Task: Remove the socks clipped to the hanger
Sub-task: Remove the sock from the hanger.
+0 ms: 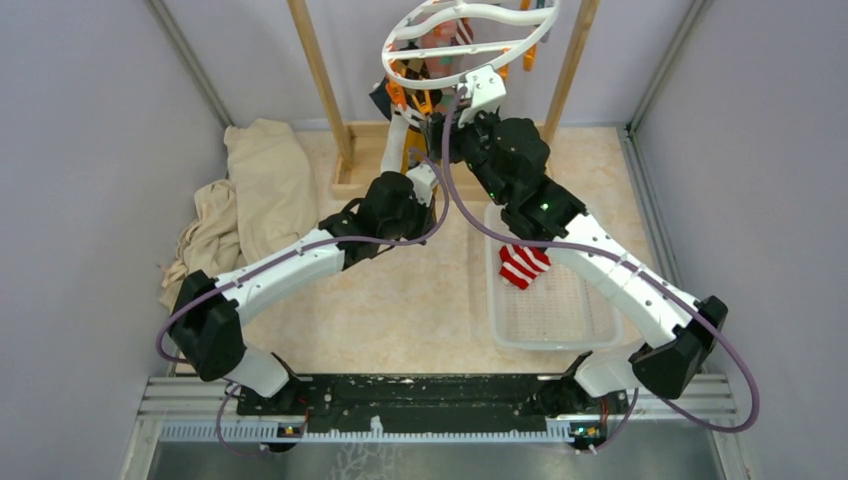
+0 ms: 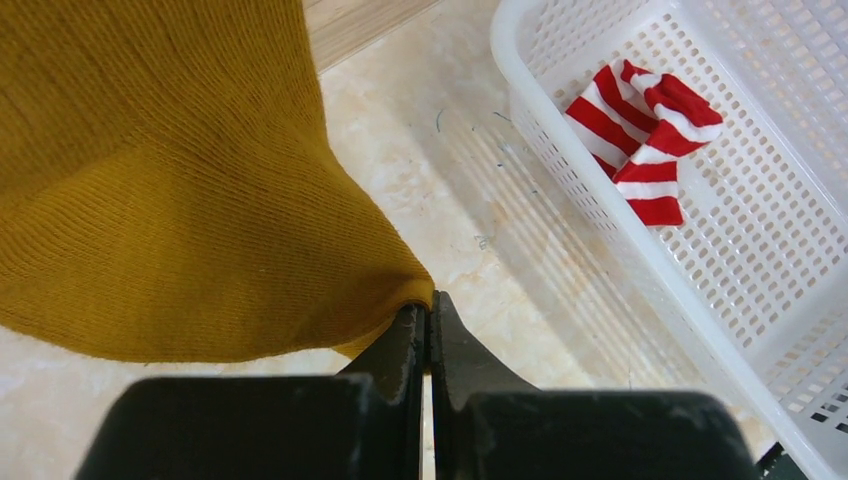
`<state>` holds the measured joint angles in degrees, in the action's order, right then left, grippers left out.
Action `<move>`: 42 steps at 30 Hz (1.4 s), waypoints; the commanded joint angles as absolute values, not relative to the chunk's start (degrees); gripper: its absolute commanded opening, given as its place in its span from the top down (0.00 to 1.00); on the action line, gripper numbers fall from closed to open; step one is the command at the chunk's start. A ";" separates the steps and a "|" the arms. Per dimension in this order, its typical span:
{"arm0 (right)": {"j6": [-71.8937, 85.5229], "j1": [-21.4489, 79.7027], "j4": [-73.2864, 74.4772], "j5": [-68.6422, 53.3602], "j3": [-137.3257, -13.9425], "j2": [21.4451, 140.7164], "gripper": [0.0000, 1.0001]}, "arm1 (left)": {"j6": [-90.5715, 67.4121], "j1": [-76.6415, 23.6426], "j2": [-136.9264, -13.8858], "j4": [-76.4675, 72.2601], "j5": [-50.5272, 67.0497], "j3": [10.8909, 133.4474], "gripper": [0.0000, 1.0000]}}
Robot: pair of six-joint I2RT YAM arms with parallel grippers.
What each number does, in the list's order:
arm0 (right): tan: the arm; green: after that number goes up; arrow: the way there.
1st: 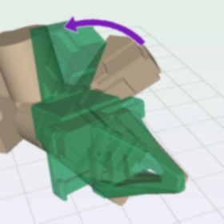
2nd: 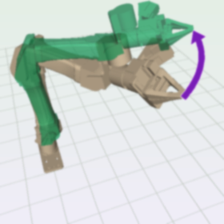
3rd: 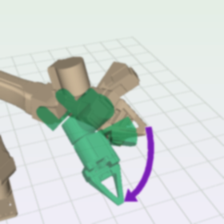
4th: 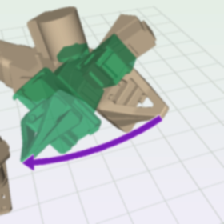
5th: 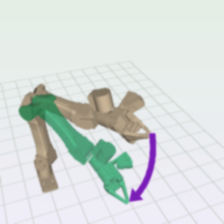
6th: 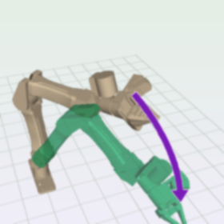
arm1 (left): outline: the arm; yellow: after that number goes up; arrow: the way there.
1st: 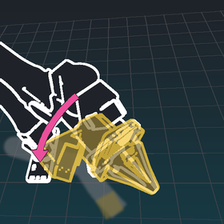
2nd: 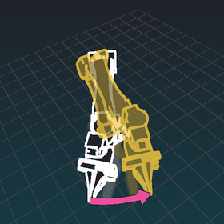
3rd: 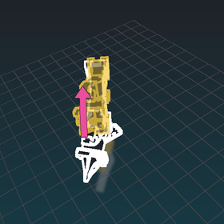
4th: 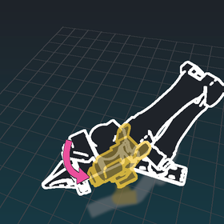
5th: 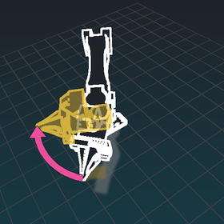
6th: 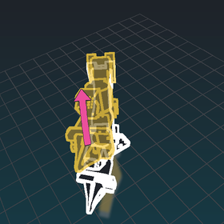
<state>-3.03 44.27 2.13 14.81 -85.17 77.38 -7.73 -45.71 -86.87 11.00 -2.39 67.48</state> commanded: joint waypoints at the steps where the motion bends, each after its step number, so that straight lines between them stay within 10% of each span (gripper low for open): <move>1: -3.84 46.15 -4.75 18.81 -86.89 79.93 0.28 | -5.73 -46.01 -86.87 10.31 -4.11 67.85 1.00; 42: -8.38 43.55 -16.95 17.11 -91.11 88.58 0.23 | -6.07 -46.14 -89.51 12.37 -1.14 70.26 1.00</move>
<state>-9.21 44.42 -13.58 19.07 -87.05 87.99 -6.87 -45.98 -88.97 11.86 -1.96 67.96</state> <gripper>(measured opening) 0.769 0.023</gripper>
